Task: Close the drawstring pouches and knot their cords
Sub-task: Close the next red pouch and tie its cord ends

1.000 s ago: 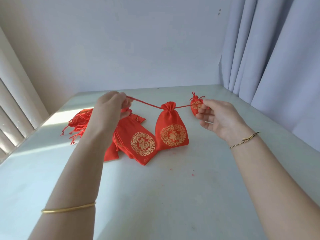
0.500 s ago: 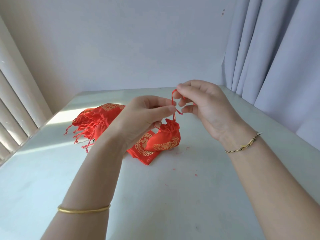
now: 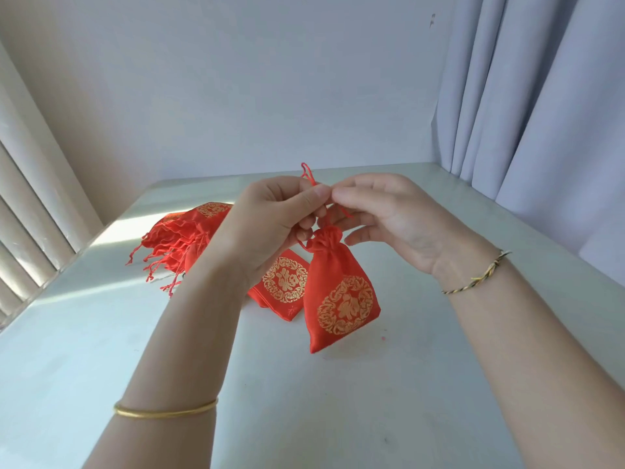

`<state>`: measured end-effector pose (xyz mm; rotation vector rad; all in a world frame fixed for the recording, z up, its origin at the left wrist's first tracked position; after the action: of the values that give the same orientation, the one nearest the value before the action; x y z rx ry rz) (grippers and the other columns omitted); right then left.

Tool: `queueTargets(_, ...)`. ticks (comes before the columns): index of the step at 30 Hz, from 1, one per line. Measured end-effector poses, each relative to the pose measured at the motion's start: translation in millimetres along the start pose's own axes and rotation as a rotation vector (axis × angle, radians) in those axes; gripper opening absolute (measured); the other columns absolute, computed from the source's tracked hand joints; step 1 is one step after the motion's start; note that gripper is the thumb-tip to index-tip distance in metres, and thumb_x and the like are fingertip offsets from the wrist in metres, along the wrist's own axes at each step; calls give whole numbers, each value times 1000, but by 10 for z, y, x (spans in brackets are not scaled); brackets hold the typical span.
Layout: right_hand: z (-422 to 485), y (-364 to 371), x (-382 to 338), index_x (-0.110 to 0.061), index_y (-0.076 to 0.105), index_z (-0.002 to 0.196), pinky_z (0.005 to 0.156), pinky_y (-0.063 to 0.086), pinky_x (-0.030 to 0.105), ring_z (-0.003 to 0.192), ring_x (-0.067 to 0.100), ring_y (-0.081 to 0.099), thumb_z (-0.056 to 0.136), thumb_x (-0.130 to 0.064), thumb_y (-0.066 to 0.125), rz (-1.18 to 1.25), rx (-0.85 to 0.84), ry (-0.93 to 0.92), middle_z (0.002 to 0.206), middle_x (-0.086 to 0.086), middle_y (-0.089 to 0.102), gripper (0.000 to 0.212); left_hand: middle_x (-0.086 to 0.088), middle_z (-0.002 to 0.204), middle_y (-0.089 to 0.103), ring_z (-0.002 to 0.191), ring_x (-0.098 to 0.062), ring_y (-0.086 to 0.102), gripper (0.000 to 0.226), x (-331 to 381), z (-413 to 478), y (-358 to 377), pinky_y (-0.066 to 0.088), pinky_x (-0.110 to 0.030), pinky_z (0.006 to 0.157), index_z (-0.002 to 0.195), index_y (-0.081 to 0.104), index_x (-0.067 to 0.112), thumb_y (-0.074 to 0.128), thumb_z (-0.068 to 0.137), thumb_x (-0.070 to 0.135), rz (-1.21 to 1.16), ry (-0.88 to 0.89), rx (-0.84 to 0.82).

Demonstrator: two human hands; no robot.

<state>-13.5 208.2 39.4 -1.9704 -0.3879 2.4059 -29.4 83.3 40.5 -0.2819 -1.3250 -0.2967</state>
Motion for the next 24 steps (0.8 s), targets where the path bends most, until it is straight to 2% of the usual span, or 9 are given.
queueTargets(2,7,-15,28,-11,64,90,65,49,24,70,12,65,89,-17,58,-27,7,3,77,2,68,9,1,60,53,52,-8,42,19,-9,6,-19,39,-16,50,74,64,6,57,90,13,15,5,7)
queueTargets(5,19,-50,61,-11,62,83,61,49,20,65,12,66,89,-14,58,-35,49,6,71,1,68,8,5,63,60,53,-5,47,15,-18,10,-24,40,-15,53,85,68,7,55,91,11,8,17,19)
queueTargets(8,22,-131,55,-12,60,74,68,52,25,75,16,68,87,-11,58,8,87,8,79,5,70,14,4,67,68,53,-3,53,15,-66,18,-52,46,-14,55,93,68,8,53,92,11,-75,-27,56)
queueTargets(12,24,-73,29,-12,59,63,86,52,34,83,14,60,72,-9,65,-8,-32,-38,82,2,64,11,1,71,71,59,-6,59,11,-102,26,-46,50,-14,57,86,68,3,57,88,3,-121,-68,64)
queueTargets(15,24,-5,49,-15,60,61,83,52,33,81,16,60,69,-15,61,14,-96,-36,79,1,62,8,-1,70,70,58,-9,61,11,-95,20,-46,51,-16,58,83,66,3,59,83,-5,-85,-68,63)
queueTargets(17,32,-18,55,-14,57,62,77,52,33,75,18,61,78,-19,60,85,-69,-21,78,5,61,18,-2,71,69,60,-10,61,14,-70,10,-33,52,-17,59,84,65,5,59,83,-8,-57,-54,38)
queueTargets(20,64,-56,98,-11,52,67,62,50,28,65,19,62,94,-17,44,151,22,25,81,11,60,28,-6,78,66,67,-14,62,20,-11,9,-18,53,-22,66,90,65,9,61,82,-8,109,50,43)
queueTargets(24,101,-30,195,-9,59,85,65,46,30,75,27,60,95,-4,38,107,23,65,85,12,62,24,-3,85,64,74,-11,60,33,103,-1,21,50,-16,68,96,63,19,60,79,-9,450,277,142)
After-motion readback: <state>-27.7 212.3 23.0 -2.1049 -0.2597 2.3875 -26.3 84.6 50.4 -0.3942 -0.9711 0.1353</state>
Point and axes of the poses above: each hand's wrist, its own z-axis towards the middle knuckle, its own y-axis out of the palm, x = y × z, the point moved 6 cm from there along z, towards the middle knuckle
